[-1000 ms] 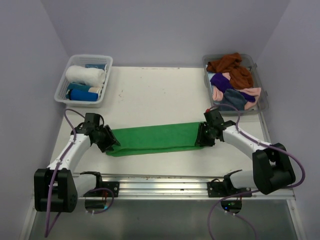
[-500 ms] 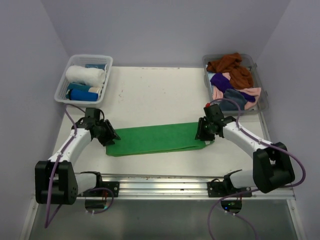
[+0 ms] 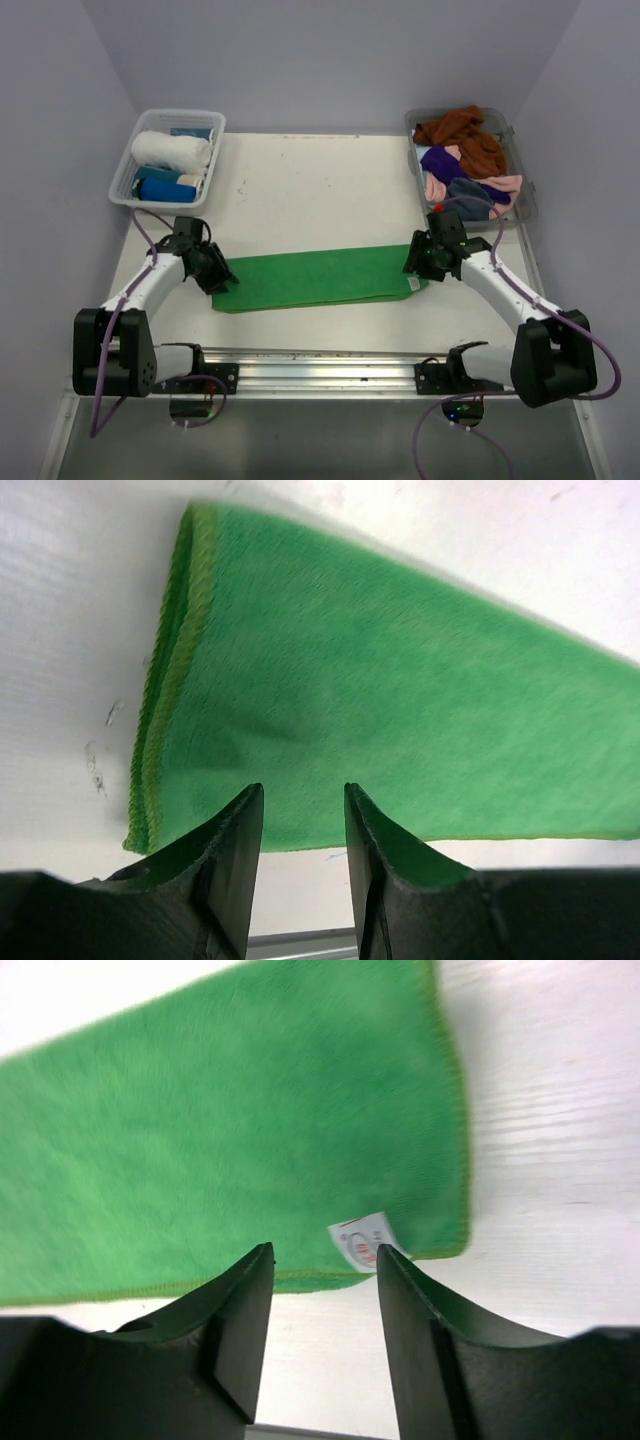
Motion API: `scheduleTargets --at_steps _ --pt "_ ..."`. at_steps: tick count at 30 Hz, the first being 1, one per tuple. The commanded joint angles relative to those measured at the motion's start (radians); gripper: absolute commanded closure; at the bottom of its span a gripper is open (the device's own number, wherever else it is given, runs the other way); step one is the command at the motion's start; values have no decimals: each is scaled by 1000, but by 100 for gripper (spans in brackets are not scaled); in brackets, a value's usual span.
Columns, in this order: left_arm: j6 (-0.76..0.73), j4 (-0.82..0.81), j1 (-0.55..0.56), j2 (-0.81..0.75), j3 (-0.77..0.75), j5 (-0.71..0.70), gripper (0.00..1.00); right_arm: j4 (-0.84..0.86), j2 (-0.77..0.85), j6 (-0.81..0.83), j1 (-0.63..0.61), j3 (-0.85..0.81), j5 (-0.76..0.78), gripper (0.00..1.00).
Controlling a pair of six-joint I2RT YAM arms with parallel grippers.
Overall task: Roll the towels
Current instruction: Fold the towel
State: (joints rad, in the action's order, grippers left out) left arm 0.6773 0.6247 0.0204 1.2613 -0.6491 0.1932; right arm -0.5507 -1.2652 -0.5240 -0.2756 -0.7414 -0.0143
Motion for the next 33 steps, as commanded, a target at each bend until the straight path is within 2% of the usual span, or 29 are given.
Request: scheduleTargets --at_steps 1,5,7,12,15,16,18,19,21,22,23,28,33 --pt "-9 -63 1 -11 -72 6 58 -25 24 -1 56 -3 50 47" --pt "-1 -121 9 49 -72 43 59 -5 -36 -14 102 4 17 43" --pt "-4 -131 9 93 -66 32 59 37 -59 -34 140 23 -48 40" --pt "7 -140 7 148 -31 3 61 101 -108 -56 196 68 -111 40" --pt "14 -149 6 156 -21 -11 61 133 -122 -64 197 88 -116 46" --pt "16 -152 6 161 -20 -11 61 139 -120 -65 197 94 -118 55" --pt "15 -158 6 176 -20 -17 62 152 -117 -67 197 102 -109 61" --pt "16 -160 6 182 -20 -20 62 150 -117 -64 196 103 -105 72" --pt "16 -171 4 202 -18 -15 62 152 -109 -59 196 106 -99 82" --pt "16 -174 4 208 -17 -12 63 153 -103 -50 197 108 -95 96" --pt "16 -181 3 213 -14 -6 63 156 -79 -45 196 108 -89 100" --pt "21 -197 3 234 -6 11 64 137 30 -18 194 93 -67 100" --pt "18 -209 3 248 -11 20 65 69 107 -1 116 16 -27 100"
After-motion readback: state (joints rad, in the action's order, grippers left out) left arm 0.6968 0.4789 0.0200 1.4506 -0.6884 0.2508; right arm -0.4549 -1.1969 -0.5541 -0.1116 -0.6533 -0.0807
